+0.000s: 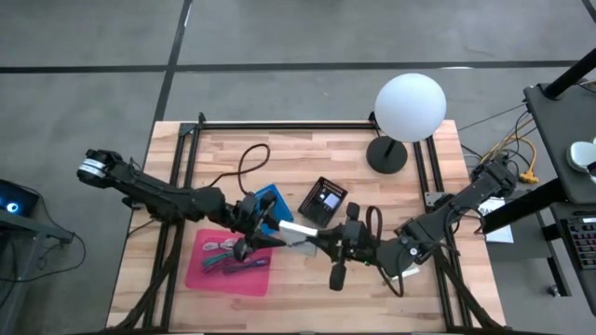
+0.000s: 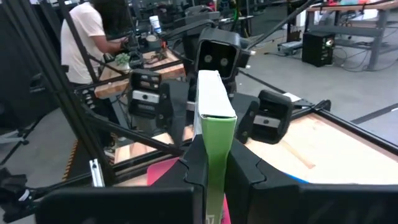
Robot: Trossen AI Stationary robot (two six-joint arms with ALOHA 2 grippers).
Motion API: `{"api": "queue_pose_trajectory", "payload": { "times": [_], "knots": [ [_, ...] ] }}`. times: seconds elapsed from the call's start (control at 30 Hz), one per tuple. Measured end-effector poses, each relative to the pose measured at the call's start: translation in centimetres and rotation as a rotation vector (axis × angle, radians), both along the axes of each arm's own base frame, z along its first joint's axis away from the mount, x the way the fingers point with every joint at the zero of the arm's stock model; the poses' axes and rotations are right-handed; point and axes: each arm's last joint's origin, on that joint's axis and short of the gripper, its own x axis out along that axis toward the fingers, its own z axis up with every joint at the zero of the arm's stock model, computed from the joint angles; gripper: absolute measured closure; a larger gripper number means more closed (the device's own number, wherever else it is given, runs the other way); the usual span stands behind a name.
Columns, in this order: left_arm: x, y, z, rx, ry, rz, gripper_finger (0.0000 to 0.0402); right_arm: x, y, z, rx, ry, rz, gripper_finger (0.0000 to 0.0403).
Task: Pick and place items into bin
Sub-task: Put the left white card reader box into the blue bin
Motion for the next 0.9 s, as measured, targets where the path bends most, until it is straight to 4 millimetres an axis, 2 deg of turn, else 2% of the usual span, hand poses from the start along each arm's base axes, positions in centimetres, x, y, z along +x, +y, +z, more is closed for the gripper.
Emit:
{"api": "queue_pose_trajectory", "payload": {
  "times": [0.17,0.33,0.63,0.9],
  "knots": [
    [0.1,0.3,0.0,0.007,-0.006,0.009,0.0291,0.0,0.0,0.0,0.002,0.003,0.017,0.0388],
    [0.1,0.4,0.1,0.057,-0.026,0.017,0.0373,0.0,0.0,0.0,0.004,0.003,0.014,0.0386],
    [-0.7,1.0,0.3,0.158,0.006,0.026,0.0378,-0.1,0.0,-0.4,-0.019,0.04,0.018,0.0327],
    [-3.8,2.6,-0.6,0.513,0.223,0.074,0.0378,-0.6,0.7,-0.7,-0.027,0.072,0.049,0.03]
  ]
}}
